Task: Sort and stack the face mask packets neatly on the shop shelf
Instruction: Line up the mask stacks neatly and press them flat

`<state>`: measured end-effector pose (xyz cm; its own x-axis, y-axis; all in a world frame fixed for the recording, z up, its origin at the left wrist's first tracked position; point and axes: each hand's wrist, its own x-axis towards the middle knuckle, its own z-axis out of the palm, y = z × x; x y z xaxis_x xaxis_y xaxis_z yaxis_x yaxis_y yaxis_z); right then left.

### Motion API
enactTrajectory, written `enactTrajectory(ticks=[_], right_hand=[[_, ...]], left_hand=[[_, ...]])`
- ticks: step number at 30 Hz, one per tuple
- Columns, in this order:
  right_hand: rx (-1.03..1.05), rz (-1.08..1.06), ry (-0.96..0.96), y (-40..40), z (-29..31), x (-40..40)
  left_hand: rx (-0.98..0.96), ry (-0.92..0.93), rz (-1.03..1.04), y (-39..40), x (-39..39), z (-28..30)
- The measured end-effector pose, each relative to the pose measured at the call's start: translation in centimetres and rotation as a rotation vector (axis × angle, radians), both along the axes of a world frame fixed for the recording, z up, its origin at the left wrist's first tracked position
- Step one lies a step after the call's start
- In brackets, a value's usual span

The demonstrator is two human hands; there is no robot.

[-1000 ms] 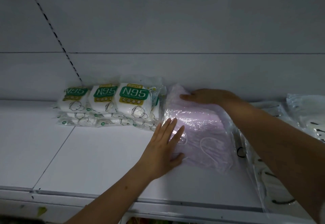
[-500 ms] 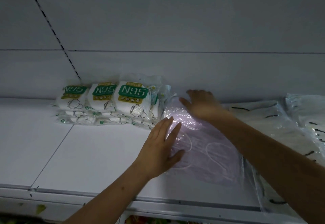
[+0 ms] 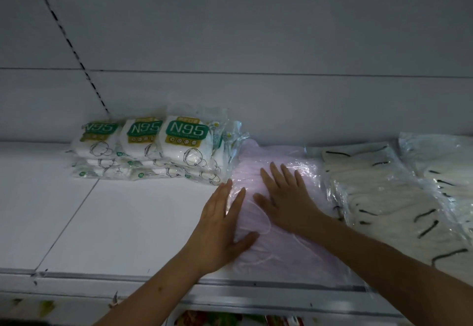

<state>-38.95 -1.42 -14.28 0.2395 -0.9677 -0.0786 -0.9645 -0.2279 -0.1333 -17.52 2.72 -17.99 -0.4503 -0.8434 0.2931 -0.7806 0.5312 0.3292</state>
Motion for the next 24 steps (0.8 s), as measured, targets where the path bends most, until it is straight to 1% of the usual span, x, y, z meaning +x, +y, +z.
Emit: enactTrajectory(ticks=[2, 3, 4, 6, 8, 10, 12, 14, 15, 17, 20, 22, 24], right_hand=[[0.021, -0.017, -0.152, -0.3, 0.4, -0.5], [0.014, -0.033, -0.178, -0.3, 1.0, -0.9], [-0.021, -0.049, -0.142, 0.0, 1.7, -1.3], [-0.059, -0.073, -0.004, 1.5, 2.2, -1.6], [0.01, -0.105, 0.054, 3.7, 1.4, -1.5], [-0.01, -0.132, 0.051, 4.1, 0.1, -1.5], [-0.026, -0.161, 0.027, 2.4, -0.6, -1.8], [-0.051, -0.19, -0.01, 0.3, -0.7, -2.1], [-0.065, -0.196, 0.0, -0.5, -0.6, -2.3], [-0.031, -0.176, 0.045, -0.8, -0.1, -2.3], [0.039, -0.119, 0.06, 0.3, 0.7, -2.3], [-0.057, -0.117, 0.019, -0.4, 1.4, -2.6], [-0.167, -0.131, 0.023, -2.9, 1.6, -3.3]], left_hand=[[0.025, 0.007, 0.024, 0.1, -0.1, 0.1], [0.035, 0.018, 0.037, 0.1, -0.2, 0.3], [0.044, 0.036, 0.045, 0.1, -0.2, 0.4], [0.063, 0.079, 0.036, 0.2, -0.4, 0.5], [0.083, 0.101, 0.023, 0.4, -0.7, 0.5], [0.093, 0.122, 0.038, 0.2, -1.3, 0.6], [0.085, 0.128, 0.088, -0.4, -2.1, 0.9], [0.06, 0.084, 0.13, -1.0, -2.6, 1.0], [0.047, 0.051, 0.139, -1.2, -2.8, 0.9], [0.037, -0.004, 0.137, -1.0, -2.8, 0.7], [0.015, -0.054, 0.148, 0.3, -2.2, 0.4], [-0.031, -0.026, 0.152, 0.8, -1.7, 0.7], [-0.087, -0.002, 0.119, 0.4, -1.7, 1.1]])
